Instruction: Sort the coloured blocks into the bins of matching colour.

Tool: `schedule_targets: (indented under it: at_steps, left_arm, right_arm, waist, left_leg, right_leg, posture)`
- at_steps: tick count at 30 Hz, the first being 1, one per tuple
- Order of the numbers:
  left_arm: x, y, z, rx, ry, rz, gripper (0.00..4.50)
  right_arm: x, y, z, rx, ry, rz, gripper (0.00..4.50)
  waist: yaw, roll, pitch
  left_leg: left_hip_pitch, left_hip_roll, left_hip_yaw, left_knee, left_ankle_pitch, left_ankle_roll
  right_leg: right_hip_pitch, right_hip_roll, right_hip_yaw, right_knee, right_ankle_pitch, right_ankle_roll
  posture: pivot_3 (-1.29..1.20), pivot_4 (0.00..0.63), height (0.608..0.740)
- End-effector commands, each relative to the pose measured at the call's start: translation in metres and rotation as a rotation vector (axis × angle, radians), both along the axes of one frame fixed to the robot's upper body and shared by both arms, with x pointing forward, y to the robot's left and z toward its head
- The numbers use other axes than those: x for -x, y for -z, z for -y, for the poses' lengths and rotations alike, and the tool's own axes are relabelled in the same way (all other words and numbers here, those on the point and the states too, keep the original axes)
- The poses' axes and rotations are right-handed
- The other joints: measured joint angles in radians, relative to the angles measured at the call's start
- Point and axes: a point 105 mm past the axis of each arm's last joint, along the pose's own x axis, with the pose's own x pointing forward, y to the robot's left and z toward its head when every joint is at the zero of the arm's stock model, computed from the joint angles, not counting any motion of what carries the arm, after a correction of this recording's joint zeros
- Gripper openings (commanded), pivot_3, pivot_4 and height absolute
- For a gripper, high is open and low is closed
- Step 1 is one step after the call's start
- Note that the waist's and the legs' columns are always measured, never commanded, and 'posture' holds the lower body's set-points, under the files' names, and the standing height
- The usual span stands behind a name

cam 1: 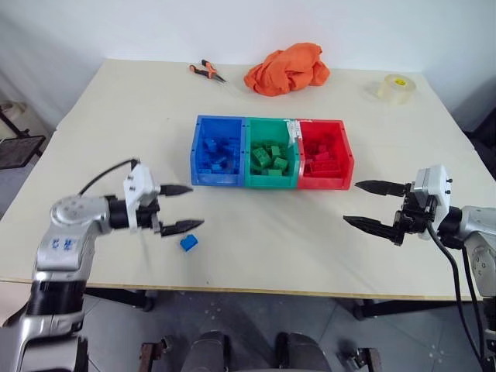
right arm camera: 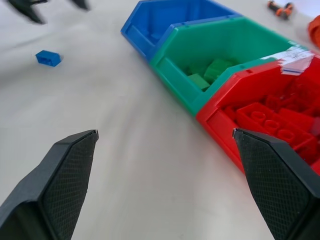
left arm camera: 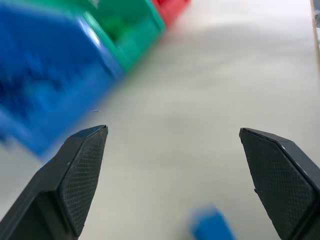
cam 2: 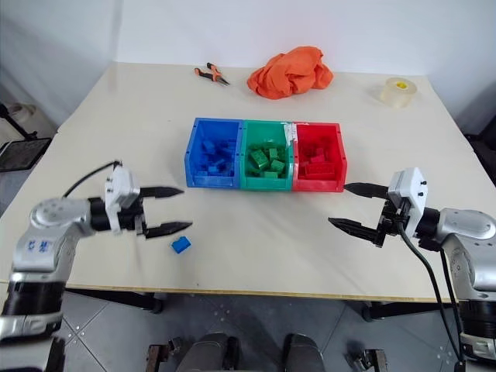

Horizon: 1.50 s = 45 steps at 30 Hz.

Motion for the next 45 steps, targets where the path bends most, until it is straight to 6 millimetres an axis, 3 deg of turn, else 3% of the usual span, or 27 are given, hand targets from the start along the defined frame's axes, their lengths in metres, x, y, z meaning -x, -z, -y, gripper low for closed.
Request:
schedule_targets:
  at_steps: [1,6,11,14,23,27,31,37,41,45]
  left_arm:
    - [0.021,-0.008,-0.016,0.010,-0.058,0.044,4.49]
    - [0.041,0.004,-0.036,-0.017,-0.139,-0.001,4.49]
    - [0.074,0.012,-0.067,-0.049,-0.228,-0.065,4.49]
    - [0.078,0.013,-0.072,-0.052,-0.258,-0.061,4.49]
    - [0.047,0.015,-0.034,0.007,-0.200,-0.006,4.49]
    - [0.032,0.031,-0.017,0.011,-0.166,-0.028,4.49]
    - [0.020,0.052,-0.016,-0.038,-0.174,-0.069,4.49]
    - [0.001,0.057,-0.024,-0.061,-0.208,-0.030,4.49]
    - [0.001,0.065,-0.019,-0.083,-0.165,-0.064,4.49]
    - [0.001,0.072,-0.018,-0.120,-0.150,-0.076,3.58]
  right_arm:
    - [-0.002,-0.007,0.000,0.037,-0.041,0.023,4.50]
    - [-0.003,-0.005,-0.001,0.059,-0.085,0.002,4.50]
    - [-0.002,-0.002,0.006,0.096,-0.111,-0.021,4.50]
    - [-0.004,-0.002,0.006,0.094,-0.115,-0.022,4.50]
    - [-0.007,-0.003,0.000,0.085,-0.121,-0.009,4.50]
    - [-0.003,-0.003,0.001,0.078,-0.114,0.000,4.50]
    - [0.002,-0.004,0.003,0.072,-0.091,0.010,4.50]
    - [0.010,-0.002,0.009,0.069,-0.046,0.007,4.50]
    - [0.012,-0.001,0.008,0.064,-0.034,0.006,4.50]
    - [0.012,-0.001,0.009,0.064,-0.026,0.007,4.50]
  waist:
    - [-0.002,0.000,0.000]
    - [-0.001,0.000,0.000]
    - [-0.011,0.001,0.000]
    - [-0.017,0.001,0.000]
    - [-0.023,0.002,-0.001]
    - [-0.023,0.002,-0.001]
    - [-0.023,0.003,-0.001]
    - [-0.019,0.003,-0.001]
    - [-0.020,0.003,-0.001]
    - [-0.019,0.005,-0.002]
  left_leg:
    - [0.000,0.000,0.000,0.000,0.000,0.000]
    - [0.000,0.001,-0.001,0.000,-0.001,-0.001]
    - [0.001,0.001,0.000,-0.001,-0.002,-0.001]
    - [0.001,0.002,0.000,-0.001,-0.003,-0.001]
    - [0.001,0.002,0.000,-0.001,-0.003,-0.002]
    - [0.001,0.002,0.001,-0.001,-0.003,-0.002]
    - [0.001,0.002,0.002,-0.001,-0.003,-0.002]
    - [0.001,0.002,0.003,-0.001,-0.003,-0.002]
    - [0.001,0.002,0.003,-0.001,-0.003,-0.002]
    - [0.002,0.002,0.003,-0.001,-0.003,-0.002]
  right_leg:
    - [0.000,0.000,0.002,-0.001,0.000,0.000]
    - [0.000,-0.001,0.005,-0.001,0.000,-0.001]
    - [0.000,-0.002,0.006,-0.002,-0.001,-0.001]
    - [0.001,-0.002,0.006,-0.002,-0.001,-0.003]
    - [0.000,-0.005,0.006,-0.001,-0.001,-0.003]
    - [0.000,-0.001,0.006,-0.001,-0.001,-0.003]
    - [0.000,0.000,0.005,0.000,-0.001,-0.003]
    - [-0.001,0.000,0.000,0.000,-0.001,-0.003]
    - [-0.001,-0.001,-0.001,0.000,-0.001,-0.003]
    - [0.000,-0.001,-0.002,0.000,-0.001,-0.003]
  posture:
    - [0.00,0.150,0.740]
    - [0.00,0.150,0.740]
    - [0.00,0.150,0.740]
    - [0.00,0.150,0.740]
    - [0.00,0.150,0.740]
    - [0.00,0.150,0.740]
    - [0.00,0.150,0.740]
    - [0.00,0.150,0.740]
    - [0.00,0.150,0.740]
    - [0.00,0.150,0.740]
